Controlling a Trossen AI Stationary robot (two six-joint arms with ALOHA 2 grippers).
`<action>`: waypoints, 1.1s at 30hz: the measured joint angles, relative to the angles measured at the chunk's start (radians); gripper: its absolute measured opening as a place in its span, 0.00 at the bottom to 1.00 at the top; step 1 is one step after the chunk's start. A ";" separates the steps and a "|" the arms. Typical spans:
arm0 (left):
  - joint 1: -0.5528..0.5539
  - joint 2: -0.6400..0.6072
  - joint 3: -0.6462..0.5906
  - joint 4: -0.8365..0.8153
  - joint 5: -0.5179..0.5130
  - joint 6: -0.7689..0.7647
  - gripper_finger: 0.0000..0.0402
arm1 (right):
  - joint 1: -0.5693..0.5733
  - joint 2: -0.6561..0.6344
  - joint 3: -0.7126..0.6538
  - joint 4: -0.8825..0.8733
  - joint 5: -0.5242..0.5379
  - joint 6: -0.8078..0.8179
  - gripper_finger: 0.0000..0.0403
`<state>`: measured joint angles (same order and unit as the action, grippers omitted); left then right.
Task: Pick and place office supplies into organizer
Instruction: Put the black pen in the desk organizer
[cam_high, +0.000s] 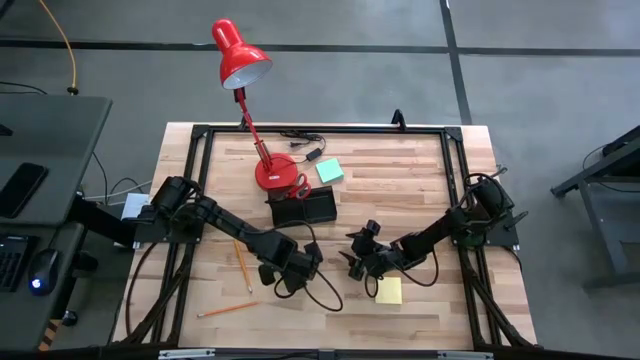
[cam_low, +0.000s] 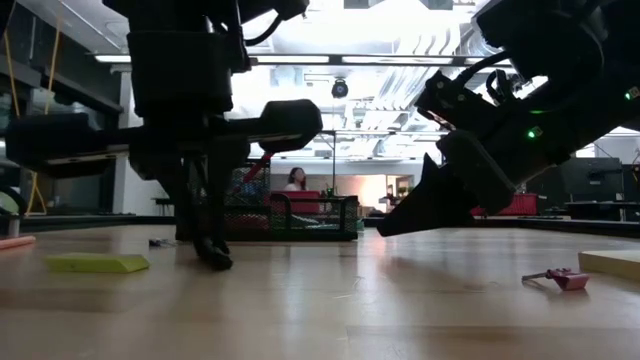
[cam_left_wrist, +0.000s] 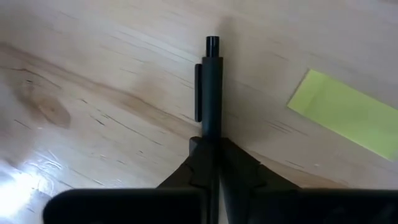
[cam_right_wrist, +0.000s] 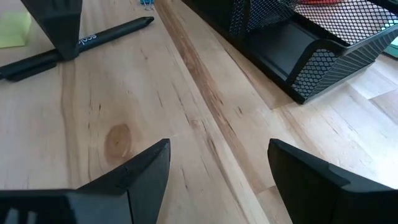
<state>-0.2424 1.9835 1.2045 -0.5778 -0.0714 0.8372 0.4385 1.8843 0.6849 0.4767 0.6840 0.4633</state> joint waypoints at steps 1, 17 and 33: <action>0.000 -0.007 -0.002 0.001 -0.008 -0.002 0.01 | 0.000 0.000 0.000 0.000 0.005 0.000 0.64; -0.018 -0.022 0.086 -0.117 -0.216 0.030 0.00 | 0.022 0.000 0.000 0.007 0.079 -0.071 0.64; -0.021 -0.105 0.156 -0.218 -0.317 0.030 0.00 | 0.075 0.067 0.000 0.188 -0.019 -0.272 0.64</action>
<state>-0.2638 1.8790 1.3602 -0.7956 -0.3885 0.8672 0.5138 1.9511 0.6846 0.6649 0.6652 0.1914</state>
